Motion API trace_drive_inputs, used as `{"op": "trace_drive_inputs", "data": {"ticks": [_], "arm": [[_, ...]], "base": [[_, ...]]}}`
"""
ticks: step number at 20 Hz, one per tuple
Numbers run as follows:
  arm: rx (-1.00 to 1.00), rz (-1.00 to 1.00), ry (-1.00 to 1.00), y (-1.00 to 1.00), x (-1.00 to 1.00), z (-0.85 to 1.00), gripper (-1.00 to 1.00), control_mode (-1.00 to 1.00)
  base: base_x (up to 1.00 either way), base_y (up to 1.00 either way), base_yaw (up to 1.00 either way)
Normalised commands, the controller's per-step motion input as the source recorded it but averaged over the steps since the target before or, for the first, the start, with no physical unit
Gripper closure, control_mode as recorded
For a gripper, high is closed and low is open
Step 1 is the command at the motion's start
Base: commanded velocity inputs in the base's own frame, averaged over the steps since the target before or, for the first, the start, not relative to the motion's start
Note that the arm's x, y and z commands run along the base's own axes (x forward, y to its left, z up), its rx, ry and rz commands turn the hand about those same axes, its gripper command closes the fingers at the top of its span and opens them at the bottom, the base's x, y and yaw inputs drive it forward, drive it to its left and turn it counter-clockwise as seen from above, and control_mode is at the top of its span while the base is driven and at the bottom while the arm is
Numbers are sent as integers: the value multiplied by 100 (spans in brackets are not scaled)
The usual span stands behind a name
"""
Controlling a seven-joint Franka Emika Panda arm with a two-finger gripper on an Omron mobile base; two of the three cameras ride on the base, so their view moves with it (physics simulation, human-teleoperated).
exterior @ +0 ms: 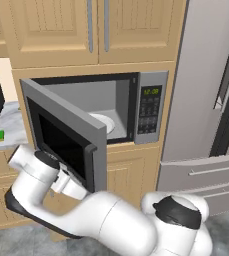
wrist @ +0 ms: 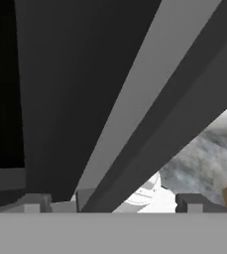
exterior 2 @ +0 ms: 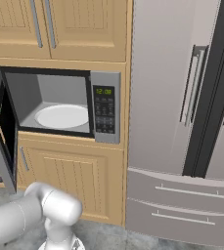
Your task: Place the sponge inside the microwave to prepare for sanitizing.
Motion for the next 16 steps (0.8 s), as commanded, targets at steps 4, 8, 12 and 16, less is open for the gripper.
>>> {"op": "trace_drive_inputs", "data": {"ticks": [4,8,12,16], "arm": [[-8,7,0,41,-33,4,-100,-100],[-5,12,0,14,-60,27,-100,-100],[0,15,0,-4,-100,26,-100,-100],[0,22,-2,-46,-100,12,-100,-100]], "base": [[0,0,0],[0,0,0],[0,0,0],[0,0,0]]}}
